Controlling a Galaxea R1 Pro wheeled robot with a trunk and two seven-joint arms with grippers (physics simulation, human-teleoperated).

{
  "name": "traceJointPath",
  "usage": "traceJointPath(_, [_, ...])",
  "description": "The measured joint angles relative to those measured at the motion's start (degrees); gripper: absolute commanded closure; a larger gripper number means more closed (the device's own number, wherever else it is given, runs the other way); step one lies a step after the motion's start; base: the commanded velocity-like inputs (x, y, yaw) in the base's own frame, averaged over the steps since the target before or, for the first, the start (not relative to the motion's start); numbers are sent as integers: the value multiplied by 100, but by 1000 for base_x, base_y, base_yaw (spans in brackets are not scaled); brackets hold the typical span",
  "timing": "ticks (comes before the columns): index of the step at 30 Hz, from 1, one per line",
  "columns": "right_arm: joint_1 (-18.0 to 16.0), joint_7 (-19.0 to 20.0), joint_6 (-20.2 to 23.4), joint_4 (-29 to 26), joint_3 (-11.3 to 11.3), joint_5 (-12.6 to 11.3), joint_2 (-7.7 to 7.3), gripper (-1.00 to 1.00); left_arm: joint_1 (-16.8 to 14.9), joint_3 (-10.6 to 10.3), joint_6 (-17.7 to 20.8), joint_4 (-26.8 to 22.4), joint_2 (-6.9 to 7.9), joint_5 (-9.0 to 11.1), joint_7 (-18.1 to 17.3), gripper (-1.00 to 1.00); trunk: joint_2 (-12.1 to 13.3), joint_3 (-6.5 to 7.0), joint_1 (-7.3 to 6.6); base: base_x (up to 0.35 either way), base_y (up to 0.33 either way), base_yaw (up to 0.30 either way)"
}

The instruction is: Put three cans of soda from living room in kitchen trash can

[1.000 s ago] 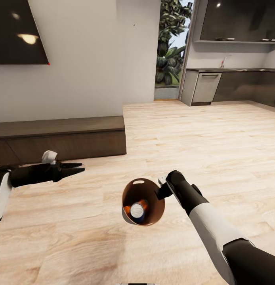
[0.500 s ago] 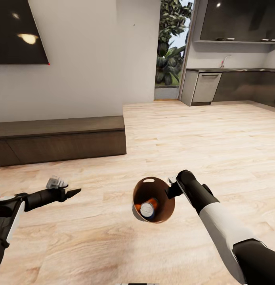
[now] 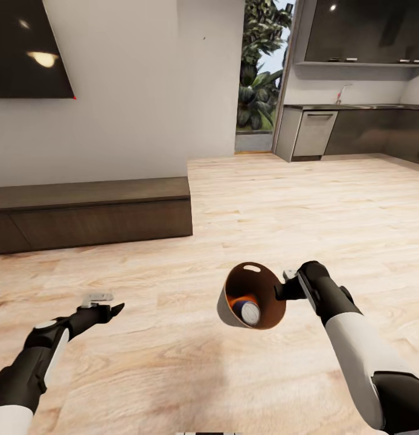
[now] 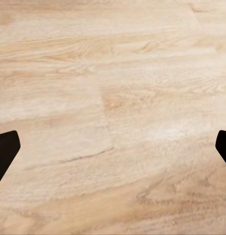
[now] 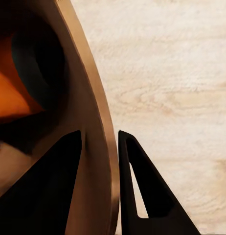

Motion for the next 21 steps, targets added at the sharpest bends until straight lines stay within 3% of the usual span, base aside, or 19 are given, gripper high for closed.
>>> traceJointPath(8, [409,-16,-121,-2,-157,65,-32,100,88,-2,-60,39,-148,-4,135,-100,0,0,0,0,0,0])
traceJointPath(16, [494,-150,-289,7,-148,101,-26,100,477,7,-341,58,-179,35,157,-100,0,0,0,0,0,0])
traceJointPath(21, [499,-165,-285,0,-145,-36,21,100,562,18,-639,67,-284,48,193,-100,0,0,0,0,0,0])
